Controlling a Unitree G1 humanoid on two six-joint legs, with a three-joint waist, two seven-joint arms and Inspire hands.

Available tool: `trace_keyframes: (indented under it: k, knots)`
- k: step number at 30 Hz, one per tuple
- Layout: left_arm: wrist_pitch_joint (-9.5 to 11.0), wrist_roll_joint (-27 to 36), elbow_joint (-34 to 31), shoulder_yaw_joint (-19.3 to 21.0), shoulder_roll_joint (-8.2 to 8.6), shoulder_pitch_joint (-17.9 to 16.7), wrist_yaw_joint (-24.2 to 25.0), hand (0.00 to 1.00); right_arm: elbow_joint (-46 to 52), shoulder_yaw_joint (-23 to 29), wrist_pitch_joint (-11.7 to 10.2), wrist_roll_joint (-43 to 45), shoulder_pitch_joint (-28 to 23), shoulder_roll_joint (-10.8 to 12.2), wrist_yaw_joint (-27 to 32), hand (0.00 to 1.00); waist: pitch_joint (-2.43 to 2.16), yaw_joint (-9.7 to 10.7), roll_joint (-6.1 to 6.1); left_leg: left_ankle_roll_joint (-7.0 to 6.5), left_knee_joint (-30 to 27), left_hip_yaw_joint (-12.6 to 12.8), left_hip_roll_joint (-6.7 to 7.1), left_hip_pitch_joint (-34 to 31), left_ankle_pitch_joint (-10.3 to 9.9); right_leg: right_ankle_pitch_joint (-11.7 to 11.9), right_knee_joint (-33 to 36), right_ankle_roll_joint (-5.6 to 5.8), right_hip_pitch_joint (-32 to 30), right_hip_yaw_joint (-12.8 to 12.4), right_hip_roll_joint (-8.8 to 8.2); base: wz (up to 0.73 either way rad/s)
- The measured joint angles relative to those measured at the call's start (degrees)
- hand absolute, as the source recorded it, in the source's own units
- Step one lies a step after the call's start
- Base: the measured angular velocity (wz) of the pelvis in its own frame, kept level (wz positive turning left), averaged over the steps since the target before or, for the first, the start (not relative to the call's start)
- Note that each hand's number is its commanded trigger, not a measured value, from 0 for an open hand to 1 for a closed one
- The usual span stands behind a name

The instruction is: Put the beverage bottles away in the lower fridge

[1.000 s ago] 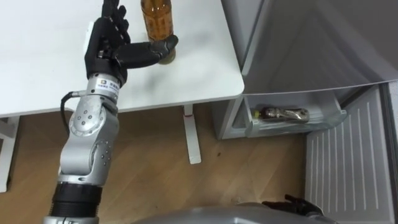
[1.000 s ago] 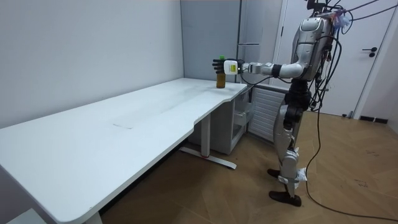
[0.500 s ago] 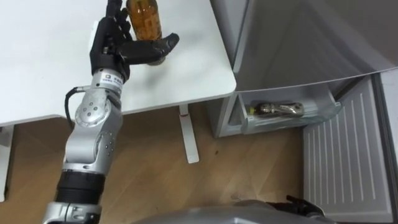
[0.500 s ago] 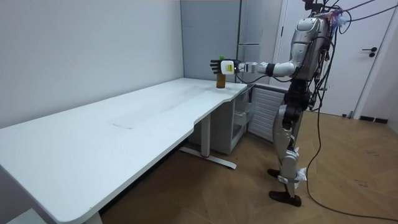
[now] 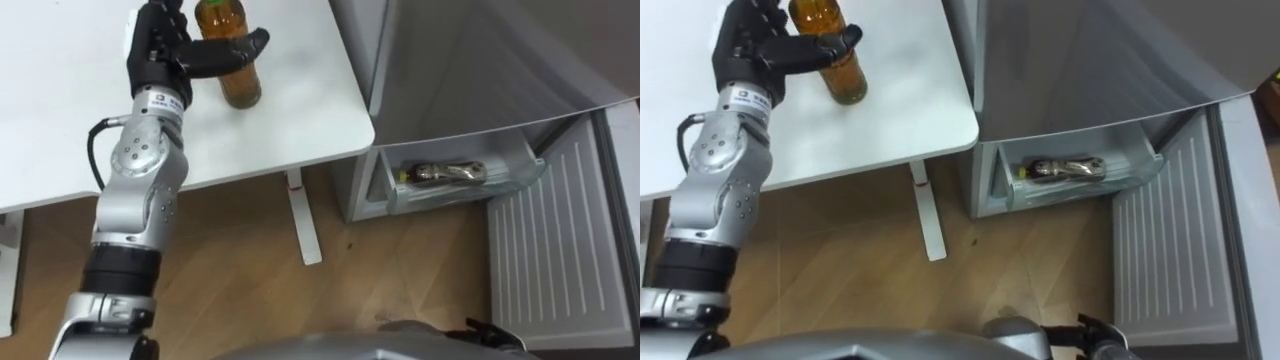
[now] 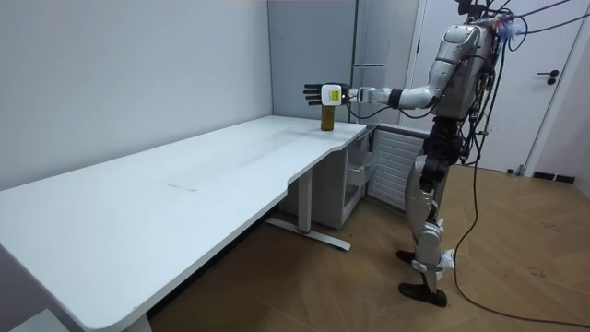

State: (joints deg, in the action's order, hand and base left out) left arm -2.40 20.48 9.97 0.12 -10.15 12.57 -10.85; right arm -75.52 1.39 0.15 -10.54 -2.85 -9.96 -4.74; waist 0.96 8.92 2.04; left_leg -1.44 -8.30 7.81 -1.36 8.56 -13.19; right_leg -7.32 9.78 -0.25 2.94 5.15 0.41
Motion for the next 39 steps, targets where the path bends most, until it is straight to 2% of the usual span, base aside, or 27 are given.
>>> trace_keyframes:
  k: [4,10,15,20,30,39]
  knots:
    - [0.0,0.3,1.7,0.0,0.00,0.7,0.1,0.00,0.0,0.0,0.1,0.1,-0.2,-0.4,0.2,0.00,-0.26,0.2,0.82,0.03,0.1,0.0,0.03,0.1,0.0,0.0,0.1,-0.01,-0.1,-0.2,0.18,0.00]
    - [0.0,0.2,6.8,0.8,-0.16,3.1,0.3,0.00,0.2,-0.1,0.7,0.1,-0.6,-0.7,0.1,0.00,-0.12,0.2,0.61,0.05,-0.1,0.3,0.07,0.2,0.0,0.0,0.2,-0.04,-0.4,-0.5,0.16,-0.03]
    - [-0.3,1.3,9.4,1.0,-2.16,3.2,0.4,0.00,0.2,-0.1,1.2,3.3,-0.5,-0.7,-0.5,0.00,-0.23,0.3,-0.14,0.05,-0.1,0.9,0.06,-0.1,0.0,0.0,0.2,-0.04,-1.0,-1.0,0.19,-0.08]
    - [-0.3,4.6,10.4,1.3,-3.05,3.4,0.4,0.00,-0.1,-0.1,1.4,7.0,-0.5,-0.9,-0.7,0.00,-0.25,0.3,-0.15,0.05,-0.1,0.9,-0.01,0.1,0.0,0.0,0.2,-0.03,-0.9,-1.7,0.22,-0.04]
    - [-1.5,5.2,12.1,1.4,-3.08,3.4,0.3,0.00,-0.5,0.0,4.2,9.6,-0.3,-1.1,-1.5,0.00,-0.25,0.5,-0.11,0.05,-0.1,1.3,0.06,0.1,0.0,0.0,0.2,-0.04,-1.0,-2.0,0.35,-0.01]
    - [-3.5,6.8,13.0,1.9,-3.27,3.7,0.3,0.00,-0.3,0.0,7.4,16.4,-0.1,-1.1,-1.8,0.00,-0.40,0.6,0.32,0.05,-0.1,1.4,0.06,-0.2,0.0,-0.1,1.0,-0.09,-1.8,-2.1,0.38,-0.02]
